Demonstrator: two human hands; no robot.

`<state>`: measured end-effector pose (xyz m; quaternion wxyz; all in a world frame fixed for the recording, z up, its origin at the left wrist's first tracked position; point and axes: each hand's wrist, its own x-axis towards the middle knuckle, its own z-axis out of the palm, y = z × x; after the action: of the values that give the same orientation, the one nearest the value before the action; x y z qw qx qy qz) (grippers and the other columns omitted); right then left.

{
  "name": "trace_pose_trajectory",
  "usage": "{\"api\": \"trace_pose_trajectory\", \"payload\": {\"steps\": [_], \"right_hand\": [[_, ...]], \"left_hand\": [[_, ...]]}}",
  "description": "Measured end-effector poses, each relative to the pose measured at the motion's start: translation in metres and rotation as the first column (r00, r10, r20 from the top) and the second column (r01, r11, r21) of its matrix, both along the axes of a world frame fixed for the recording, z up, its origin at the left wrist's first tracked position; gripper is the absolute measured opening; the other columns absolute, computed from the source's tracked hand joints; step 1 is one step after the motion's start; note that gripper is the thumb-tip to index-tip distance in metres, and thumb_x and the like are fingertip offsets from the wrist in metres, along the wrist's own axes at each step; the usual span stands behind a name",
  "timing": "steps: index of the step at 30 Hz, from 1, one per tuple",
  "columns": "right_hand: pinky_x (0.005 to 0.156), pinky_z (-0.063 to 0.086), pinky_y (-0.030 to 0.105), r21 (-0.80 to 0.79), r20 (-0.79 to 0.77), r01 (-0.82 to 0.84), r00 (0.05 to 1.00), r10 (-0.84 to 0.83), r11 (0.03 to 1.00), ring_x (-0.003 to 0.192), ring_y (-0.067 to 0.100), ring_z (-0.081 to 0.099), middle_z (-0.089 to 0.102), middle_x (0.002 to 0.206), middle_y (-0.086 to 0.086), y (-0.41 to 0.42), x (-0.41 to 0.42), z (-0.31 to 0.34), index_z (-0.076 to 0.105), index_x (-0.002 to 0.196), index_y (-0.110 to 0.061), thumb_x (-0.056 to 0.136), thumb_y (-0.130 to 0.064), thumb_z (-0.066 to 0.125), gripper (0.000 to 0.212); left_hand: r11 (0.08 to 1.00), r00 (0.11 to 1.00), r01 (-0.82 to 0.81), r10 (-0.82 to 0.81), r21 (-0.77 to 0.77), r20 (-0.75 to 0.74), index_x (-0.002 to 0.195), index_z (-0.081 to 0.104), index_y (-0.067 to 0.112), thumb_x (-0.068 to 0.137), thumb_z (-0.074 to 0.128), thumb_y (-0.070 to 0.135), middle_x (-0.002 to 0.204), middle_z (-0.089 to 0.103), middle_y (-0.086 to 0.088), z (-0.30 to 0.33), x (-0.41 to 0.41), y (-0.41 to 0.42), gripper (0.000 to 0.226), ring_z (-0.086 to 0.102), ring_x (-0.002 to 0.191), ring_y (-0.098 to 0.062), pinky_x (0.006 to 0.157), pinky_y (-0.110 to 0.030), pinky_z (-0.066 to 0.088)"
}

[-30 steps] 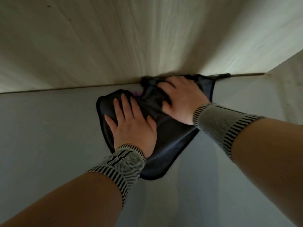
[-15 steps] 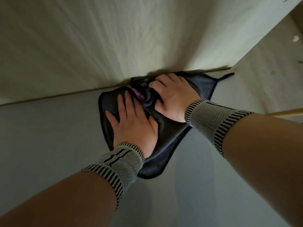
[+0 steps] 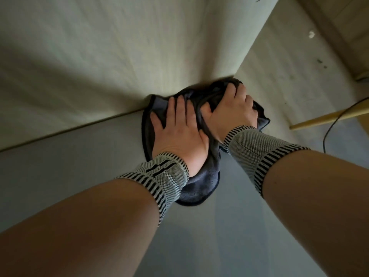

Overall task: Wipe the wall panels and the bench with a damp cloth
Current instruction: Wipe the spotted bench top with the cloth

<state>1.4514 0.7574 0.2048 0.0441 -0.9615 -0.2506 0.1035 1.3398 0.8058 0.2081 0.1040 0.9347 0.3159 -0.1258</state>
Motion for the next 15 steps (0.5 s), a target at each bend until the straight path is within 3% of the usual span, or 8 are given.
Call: {"api": "trace_pose_trajectory", "payload": {"steps": [4, 8, 10, 13, 15], "right_hand": [[0.09, 0.043, 0.044, 0.075, -0.077, 0.086, 0.994, -0.08, 0.993, 0.116, 0.036, 0.051, 0.043, 0.135, 0.013, 0.004, 0.021, -0.003, 0.029, 0.14, -0.009, 0.086, -0.057, 0.04, 0.073], [0.073, 0.042, 0.037, 0.065, -0.225, 0.212, 0.955, -0.193, 0.975, 0.097, 0.033, 0.057, 0.058, 0.117, 0.012, 0.008, 0.042, -0.001, 0.034, 0.135, -0.013, 0.085, -0.062, 0.041, 0.07], [0.076, 0.042, 0.037, 0.069, -0.189, 0.169, 0.97, -0.154, 0.983, 0.103, 0.034, 0.056, 0.055, 0.122, 0.013, 0.002, 0.038, 0.0, 0.031, 0.139, -0.014, 0.087, -0.059, 0.039, 0.069], [0.094, 0.041, 0.043, 0.083, -0.02, -0.041, 0.999, 0.043, 0.996, 0.122, 0.032, 0.046, 0.041, 0.141, 0.012, -0.012, 0.019, -0.004, 0.021, 0.15, -0.012, 0.092, -0.051, 0.035, 0.071], [0.095, 0.042, 0.043, 0.088, -0.069, -0.051, 0.996, 0.057, 0.995, 0.122, 0.032, 0.047, 0.04, 0.142, 0.011, -0.011, 0.024, -0.004, 0.017, 0.152, -0.013, 0.091, -0.053, 0.035, 0.075]], "left_hand": [[1.0, 0.999, -0.019, 0.018, 0.021, 0.044, 0.157, -0.007, 0.015, 0.097, 0.023, 0.043, 0.165, -0.012, -0.003, -0.006, 0.001, 0.0, 0.073, -0.013, 0.151, -0.022, 0.117, -0.058, -0.005], [1.0, 0.997, -0.017, 0.016, 0.01, 0.072, 0.157, -0.009, 0.019, 0.095, 0.022, 0.043, 0.165, -0.015, 0.002, -0.008, -0.001, 0.0, 0.073, -0.015, 0.15, -0.02, 0.117, -0.056, -0.008], [1.0, 0.996, -0.026, 0.025, 0.013, 0.088, 0.157, -0.008, 0.02, 0.094, 0.023, 0.042, 0.165, -0.015, 0.003, -0.01, -0.001, 0.0, 0.074, -0.014, 0.15, -0.019, 0.118, -0.055, -0.009], [0.999, 0.994, -0.046, 0.045, 0.004, 0.096, 0.157, -0.008, 0.021, 0.092, 0.021, 0.043, 0.165, -0.015, 0.003, -0.011, -0.003, -0.001, 0.075, -0.014, 0.15, -0.019, 0.118, -0.053, -0.009], [0.999, 0.991, -0.045, 0.042, 0.018, 0.123, 0.157, -0.004, 0.021, 0.087, 0.014, 0.045, 0.165, -0.01, 0.002, -0.013, -0.004, -0.001, 0.076, -0.011, 0.151, -0.019, 0.118, -0.053, -0.008]]}}
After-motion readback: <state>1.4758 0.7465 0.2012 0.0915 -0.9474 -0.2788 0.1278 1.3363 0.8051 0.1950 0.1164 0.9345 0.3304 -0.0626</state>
